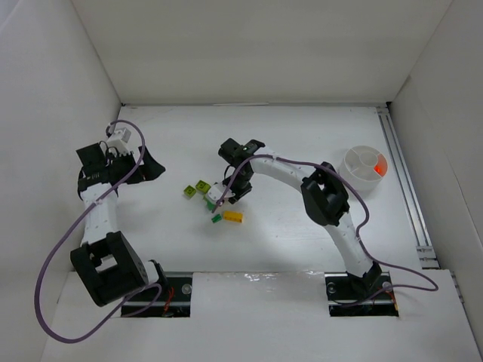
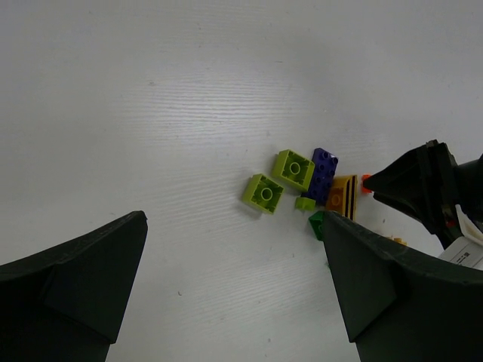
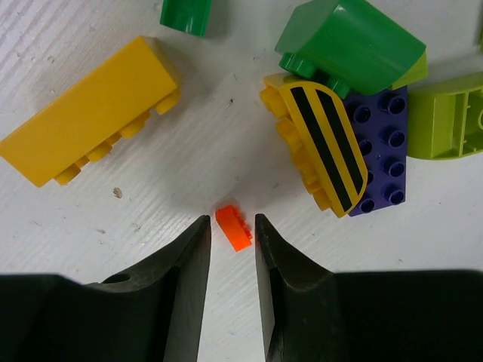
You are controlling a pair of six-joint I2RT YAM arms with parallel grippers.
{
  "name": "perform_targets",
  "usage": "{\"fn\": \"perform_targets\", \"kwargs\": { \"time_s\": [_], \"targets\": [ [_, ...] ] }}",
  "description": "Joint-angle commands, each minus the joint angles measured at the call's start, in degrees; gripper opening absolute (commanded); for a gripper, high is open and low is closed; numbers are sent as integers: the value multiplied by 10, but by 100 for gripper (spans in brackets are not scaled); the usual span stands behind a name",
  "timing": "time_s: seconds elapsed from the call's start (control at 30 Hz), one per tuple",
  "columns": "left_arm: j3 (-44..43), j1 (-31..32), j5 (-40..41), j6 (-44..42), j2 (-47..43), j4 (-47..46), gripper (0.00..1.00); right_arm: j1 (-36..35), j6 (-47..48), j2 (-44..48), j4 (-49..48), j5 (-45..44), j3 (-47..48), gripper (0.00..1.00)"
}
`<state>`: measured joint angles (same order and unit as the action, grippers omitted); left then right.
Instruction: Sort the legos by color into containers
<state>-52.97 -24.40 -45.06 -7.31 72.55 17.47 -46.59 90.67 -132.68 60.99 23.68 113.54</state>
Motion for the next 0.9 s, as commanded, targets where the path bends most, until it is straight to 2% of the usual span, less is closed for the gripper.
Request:
{"fn": "perform_targets", "kwargs": {
  "time_s": [0.0, 0.2, 0.33, 0.5, 0.77, 0.87],
  "targets": [
    [2, 0, -13, -19, -22, -9, 100, -3, 21, -9, -3, -6, 25, 35],
    [2, 0, -1, -25, -22, -9, 100, -3, 26, -23, 4, -18, 31, 35],
    [-3, 40, 27, -39, -42, -2, 100, -3, 31, -35, 10, -28, 36, 35],
    [-9, 61, 45, -39, -42, -10, 100, -3, 36, -41, 15, -40, 36, 33],
    [-26, 61, 55, -39, -31, -15, 100, -3, 48, -41, 20, -62, 8, 20],
    [-32, 61, 55, -45, -31, -15, 100, -3, 48, -35, 26, -62, -2, 11]
  ]
}}
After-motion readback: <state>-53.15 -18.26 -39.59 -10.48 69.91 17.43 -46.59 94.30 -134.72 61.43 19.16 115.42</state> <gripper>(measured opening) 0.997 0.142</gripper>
